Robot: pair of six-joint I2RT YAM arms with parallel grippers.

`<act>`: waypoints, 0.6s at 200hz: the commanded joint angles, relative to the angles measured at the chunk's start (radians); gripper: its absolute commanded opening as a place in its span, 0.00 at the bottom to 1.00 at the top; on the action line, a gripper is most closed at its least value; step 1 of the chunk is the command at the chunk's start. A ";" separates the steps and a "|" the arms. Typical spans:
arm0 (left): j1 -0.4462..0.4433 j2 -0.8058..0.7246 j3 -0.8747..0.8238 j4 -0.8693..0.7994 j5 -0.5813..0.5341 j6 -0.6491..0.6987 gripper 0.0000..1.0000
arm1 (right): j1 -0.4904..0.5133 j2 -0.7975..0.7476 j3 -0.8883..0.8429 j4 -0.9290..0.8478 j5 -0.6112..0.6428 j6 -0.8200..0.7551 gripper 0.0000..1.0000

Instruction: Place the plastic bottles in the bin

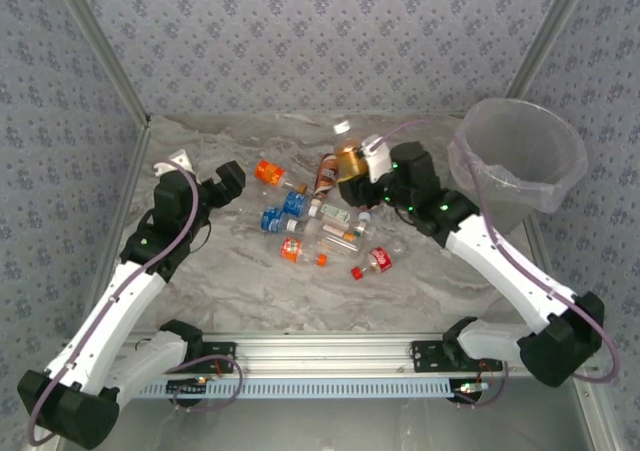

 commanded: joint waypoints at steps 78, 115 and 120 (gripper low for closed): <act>0.067 -0.027 -0.044 -0.093 -0.031 -0.042 0.99 | -0.451 -0.050 0.247 -0.102 0.110 -0.095 0.66; 0.071 -0.023 -0.055 -0.074 -0.013 -0.068 0.99 | -0.652 0.015 0.283 -0.052 0.127 -0.029 0.66; 0.071 -0.024 -0.056 -0.073 -0.012 -0.069 1.00 | -0.675 0.024 0.285 -0.047 0.126 -0.020 0.67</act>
